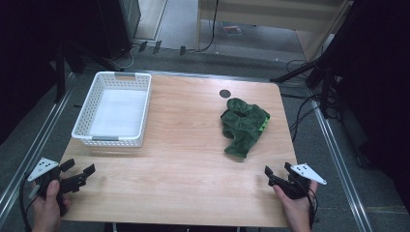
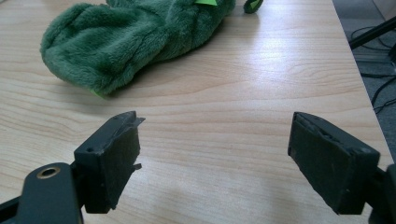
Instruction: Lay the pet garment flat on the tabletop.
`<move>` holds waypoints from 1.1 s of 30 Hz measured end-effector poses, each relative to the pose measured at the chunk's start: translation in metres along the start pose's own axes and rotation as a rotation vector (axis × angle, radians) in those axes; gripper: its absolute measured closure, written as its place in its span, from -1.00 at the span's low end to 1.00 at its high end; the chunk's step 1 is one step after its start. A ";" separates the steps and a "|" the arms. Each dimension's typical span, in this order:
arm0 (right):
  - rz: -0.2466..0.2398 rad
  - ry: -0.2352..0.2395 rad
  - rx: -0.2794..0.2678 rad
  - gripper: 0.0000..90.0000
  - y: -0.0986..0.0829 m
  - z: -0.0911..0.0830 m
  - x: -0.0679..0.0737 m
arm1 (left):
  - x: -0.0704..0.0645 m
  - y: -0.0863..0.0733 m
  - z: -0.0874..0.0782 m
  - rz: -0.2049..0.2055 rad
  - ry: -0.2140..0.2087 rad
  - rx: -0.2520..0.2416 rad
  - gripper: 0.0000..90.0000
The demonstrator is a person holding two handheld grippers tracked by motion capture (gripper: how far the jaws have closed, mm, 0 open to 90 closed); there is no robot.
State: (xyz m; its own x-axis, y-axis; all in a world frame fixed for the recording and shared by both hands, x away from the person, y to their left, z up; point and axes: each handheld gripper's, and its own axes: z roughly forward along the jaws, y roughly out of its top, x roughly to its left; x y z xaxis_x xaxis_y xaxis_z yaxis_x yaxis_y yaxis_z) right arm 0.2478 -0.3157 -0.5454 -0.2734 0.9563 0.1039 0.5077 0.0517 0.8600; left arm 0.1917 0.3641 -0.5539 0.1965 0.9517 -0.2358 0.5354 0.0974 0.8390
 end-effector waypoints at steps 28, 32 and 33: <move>-0.247 0.008 0.074 -0.61 0.124 0.112 0.106 | 0.000 0.001 0.002 -0.016 0.058 0.008 -0.78; -0.206 -0.002 0.210 -0.70 0.121 0.151 0.100 | 0.000 0.001 0.002 -0.016 0.053 0.010 -0.78; -0.201 -0.023 0.244 -0.71 0.117 0.159 0.098 | 0.000 0.001 0.001 -0.017 0.051 0.010 -0.78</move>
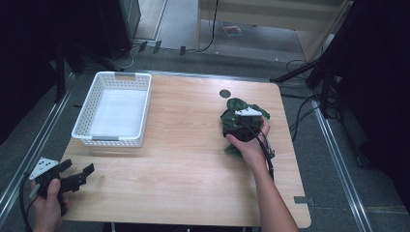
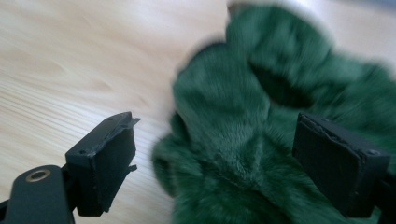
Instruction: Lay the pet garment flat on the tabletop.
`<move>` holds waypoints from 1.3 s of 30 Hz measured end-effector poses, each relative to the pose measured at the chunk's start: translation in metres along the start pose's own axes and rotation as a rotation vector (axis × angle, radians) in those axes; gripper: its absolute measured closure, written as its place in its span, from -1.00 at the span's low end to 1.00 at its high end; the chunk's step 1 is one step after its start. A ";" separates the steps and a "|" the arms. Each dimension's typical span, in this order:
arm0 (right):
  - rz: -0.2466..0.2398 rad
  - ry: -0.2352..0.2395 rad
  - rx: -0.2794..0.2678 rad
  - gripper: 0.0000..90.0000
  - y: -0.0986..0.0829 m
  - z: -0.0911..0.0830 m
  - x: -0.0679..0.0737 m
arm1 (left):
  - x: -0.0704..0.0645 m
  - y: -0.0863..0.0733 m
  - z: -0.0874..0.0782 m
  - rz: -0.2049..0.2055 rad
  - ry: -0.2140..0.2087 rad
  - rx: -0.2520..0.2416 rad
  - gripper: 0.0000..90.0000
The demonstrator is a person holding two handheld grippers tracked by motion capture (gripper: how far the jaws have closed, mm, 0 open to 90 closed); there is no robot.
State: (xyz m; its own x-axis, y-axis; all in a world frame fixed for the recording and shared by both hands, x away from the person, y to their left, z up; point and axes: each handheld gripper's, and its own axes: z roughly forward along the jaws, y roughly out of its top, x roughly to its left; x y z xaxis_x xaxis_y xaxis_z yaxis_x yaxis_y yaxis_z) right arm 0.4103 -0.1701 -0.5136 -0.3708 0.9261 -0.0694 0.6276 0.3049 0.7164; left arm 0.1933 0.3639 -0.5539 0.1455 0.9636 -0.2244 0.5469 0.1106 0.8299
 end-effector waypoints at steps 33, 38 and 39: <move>0.032 0.289 -0.442 0.72 0.010 -0.122 0.025 | -0.107 0.065 -0.014 0.112 -0.169 -0.167 -0.78; 0.016 0.389 -0.482 0.72 0.010 -0.144 0.044 | -0.140 0.078 -0.002 0.144 -0.231 -0.166 -0.78; -0.001 0.446 -0.498 0.72 0.009 -0.152 0.052 | -0.158 0.080 0.007 0.182 -0.261 -0.136 -0.78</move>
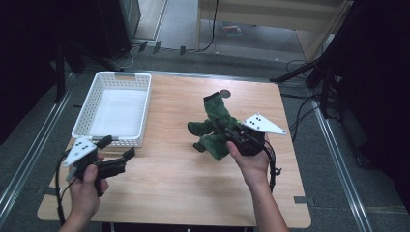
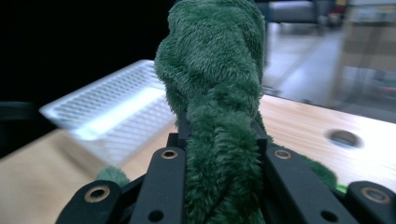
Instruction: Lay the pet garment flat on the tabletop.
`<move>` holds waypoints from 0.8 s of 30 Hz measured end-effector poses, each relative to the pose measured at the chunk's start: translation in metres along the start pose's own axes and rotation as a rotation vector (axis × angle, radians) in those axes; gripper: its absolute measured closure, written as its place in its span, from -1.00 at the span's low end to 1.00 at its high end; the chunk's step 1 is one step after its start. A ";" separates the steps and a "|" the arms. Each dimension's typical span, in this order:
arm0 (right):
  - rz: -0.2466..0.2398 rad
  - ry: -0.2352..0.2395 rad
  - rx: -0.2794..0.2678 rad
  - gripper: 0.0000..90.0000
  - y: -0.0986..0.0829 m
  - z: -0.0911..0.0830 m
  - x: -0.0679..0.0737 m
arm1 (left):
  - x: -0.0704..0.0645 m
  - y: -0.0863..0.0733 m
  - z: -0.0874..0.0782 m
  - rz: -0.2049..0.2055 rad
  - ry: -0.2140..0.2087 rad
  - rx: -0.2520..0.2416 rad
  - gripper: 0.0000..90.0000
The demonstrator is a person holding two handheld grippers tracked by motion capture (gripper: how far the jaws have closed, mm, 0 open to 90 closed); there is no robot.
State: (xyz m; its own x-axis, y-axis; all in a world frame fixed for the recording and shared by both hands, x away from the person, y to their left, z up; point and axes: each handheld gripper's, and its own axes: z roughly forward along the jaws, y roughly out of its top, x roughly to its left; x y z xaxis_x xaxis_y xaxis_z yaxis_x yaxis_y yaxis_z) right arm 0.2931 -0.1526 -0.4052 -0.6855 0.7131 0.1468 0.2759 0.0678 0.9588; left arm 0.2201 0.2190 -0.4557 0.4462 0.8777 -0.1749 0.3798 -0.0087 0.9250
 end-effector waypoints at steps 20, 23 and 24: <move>-0.017 0.327 0.017 0.66 -0.021 -0.011 0.024 | -0.035 -0.017 0.078 0.094 -0.332 0.144 0.51; 0.083 0.239 0.080 0.57 -0.033 -0.004 0.001 | -0.028 -0.021 0.076 0.085 -0.413 0.176 0.79; 0.148 0.197 0.100 0.53 -0.040 -0.001 -0.011 | -0.028 -0.023 0.075 0.104 -0.419 0.188 0.82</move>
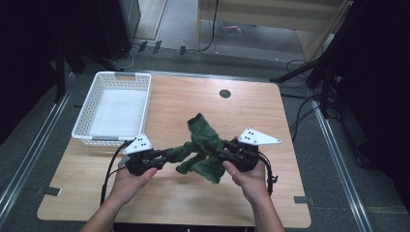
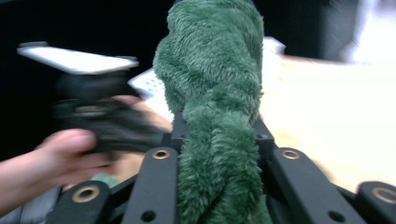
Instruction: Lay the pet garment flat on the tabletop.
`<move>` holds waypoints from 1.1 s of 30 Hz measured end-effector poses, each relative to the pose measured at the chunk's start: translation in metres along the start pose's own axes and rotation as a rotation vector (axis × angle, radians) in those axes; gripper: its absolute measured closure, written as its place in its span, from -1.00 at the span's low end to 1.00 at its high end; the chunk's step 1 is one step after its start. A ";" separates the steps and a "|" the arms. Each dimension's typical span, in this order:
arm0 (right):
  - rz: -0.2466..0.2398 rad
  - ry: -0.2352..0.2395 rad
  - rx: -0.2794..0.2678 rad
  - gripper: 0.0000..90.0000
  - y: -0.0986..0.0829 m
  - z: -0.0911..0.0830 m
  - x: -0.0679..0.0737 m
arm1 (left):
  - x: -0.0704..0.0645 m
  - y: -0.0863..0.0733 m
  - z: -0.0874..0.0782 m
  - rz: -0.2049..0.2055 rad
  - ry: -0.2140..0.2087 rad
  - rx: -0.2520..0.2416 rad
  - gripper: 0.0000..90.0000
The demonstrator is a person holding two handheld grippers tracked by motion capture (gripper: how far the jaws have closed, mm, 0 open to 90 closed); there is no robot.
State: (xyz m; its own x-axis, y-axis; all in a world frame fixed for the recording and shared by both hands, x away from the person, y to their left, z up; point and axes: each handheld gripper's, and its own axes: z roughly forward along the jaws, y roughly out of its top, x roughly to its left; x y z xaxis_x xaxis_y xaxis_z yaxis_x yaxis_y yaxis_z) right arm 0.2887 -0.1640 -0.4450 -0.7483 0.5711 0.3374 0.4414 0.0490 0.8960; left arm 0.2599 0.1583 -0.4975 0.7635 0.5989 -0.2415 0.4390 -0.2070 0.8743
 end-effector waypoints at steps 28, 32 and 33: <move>0.147 -0.300 0.188 0.99 -0.044 0.008 -0.062 | 0.021 -0.007 -0.007 -0.110 0.088 0.006 0.82; 0.141 -0.401 0.131 0.98 -0.040 -0.020 -0.073 | 0.026 -0.008 -0.011 -0.137 0.116 0.001 0.83; 0.154 -0.398 0.116 0.89 -0.040 -0.026 -0.076 | 0.026 -0.008 -0.012 -0.137 0.118 0.001 0.82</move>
State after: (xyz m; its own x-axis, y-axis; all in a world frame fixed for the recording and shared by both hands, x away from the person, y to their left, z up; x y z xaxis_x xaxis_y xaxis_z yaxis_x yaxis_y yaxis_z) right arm 0.3150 -0.2308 -0.4989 -0.4306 0.8488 0.3068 0.6024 0.0171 0.7980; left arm 0.2708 0.1849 -0.5058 0.6355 0.7083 -0.3074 0.5355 -0.1175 0.8364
